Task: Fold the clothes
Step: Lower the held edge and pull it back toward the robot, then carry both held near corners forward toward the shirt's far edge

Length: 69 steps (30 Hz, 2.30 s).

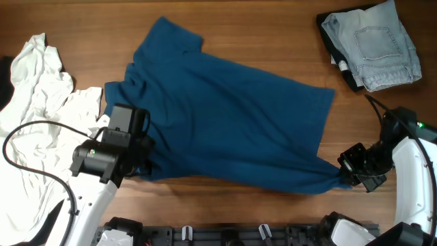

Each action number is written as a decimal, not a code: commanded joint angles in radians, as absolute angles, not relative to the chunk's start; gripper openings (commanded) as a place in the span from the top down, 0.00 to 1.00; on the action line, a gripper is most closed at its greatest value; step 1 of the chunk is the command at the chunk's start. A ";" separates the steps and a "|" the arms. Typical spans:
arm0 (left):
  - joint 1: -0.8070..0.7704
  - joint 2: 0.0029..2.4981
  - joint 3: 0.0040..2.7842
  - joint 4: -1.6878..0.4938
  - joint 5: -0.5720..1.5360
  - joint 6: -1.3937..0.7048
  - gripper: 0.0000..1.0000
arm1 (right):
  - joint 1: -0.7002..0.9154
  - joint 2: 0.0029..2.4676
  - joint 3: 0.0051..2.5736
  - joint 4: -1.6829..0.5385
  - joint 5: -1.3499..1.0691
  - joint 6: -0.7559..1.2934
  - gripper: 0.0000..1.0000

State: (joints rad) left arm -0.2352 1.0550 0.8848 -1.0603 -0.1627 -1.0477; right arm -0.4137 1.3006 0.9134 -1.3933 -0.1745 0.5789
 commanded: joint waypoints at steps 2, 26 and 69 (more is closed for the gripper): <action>-0.220 1.057 0.881 -1.036 -0.208 -1.002 0.96 | -0.393 1.306 0.990 -1.378 -0.134 0.560 0.96; -0.102 1.232 0.892 -0.729 -0.307 -0.900 0.96 | 0.007 1.537 1.060 -1.169 -0.019 0.627 0.96; -0.044 1.560 1.002 -0.339 -0.060 -0.702 0.42 | 0.005 1.762 1.488 -1.102 -0.001 0.310 0.25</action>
